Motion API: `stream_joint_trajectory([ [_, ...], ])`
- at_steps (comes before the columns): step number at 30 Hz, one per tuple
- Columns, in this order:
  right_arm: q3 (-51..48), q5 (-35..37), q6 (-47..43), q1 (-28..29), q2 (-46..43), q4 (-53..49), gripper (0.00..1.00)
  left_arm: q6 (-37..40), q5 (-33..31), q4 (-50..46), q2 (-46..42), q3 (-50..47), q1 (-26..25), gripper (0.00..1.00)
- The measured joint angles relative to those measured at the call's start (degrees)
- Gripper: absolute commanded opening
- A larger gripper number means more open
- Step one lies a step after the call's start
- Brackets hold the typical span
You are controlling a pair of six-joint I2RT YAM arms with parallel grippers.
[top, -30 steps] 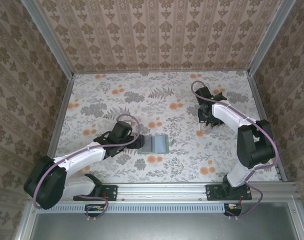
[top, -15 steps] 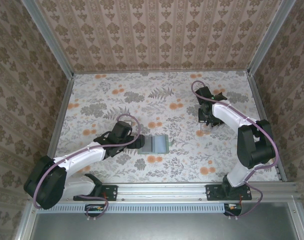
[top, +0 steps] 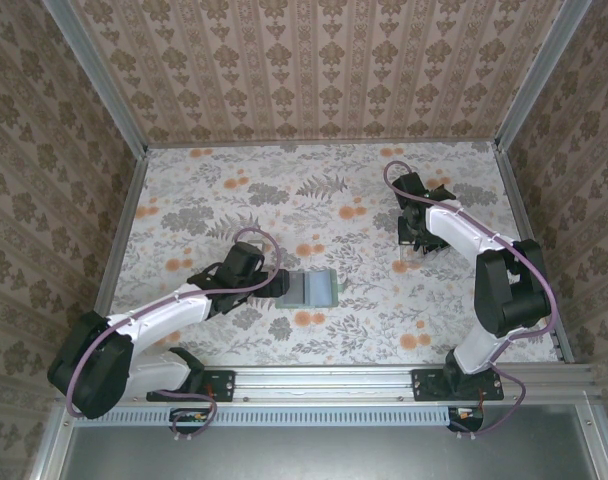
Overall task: Put the credit cards into the card holder
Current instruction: Pick up the credit card from the storage box.
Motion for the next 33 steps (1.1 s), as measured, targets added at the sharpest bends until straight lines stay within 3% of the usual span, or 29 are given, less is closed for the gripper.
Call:
stream_joint_trajectory([
  [3,0.0,0.0,-0.2,0.0,0.0,0.0,0.09,0.0,0.0,0.2,0.0,0.0,0.0,1.00],
  [7,0.0,-0.1,-0.5,0.0,0.0,0.0,0.00,0.0,0.0,0.4,0.0,0.0,0.0,1.00],
  [14,0.0,-1.1,-0.4,-0.1,-0.6,-0.1,0.00,0.0,0.0,0.3,0.0,0.0,0.0,1.00],
  [22,1.0,-4.6,-0.2,-0.2,-11.2,-1.5,0.00,0.0,0.0,0.3,0.0,0.0,0.0,1.00],
  [28,-0.5,-13.3,3.0,-0.2,-20.8,0.9,0.00,0.3,0.0,-0.1,0.0,0.0,0.0,1.00],
  [33,-11.5,-23.9,11.1,1.8,-29.0,12.0,0.00,1.3,0.4,-0.2,0.0,0.0,0.0,1.00],
])
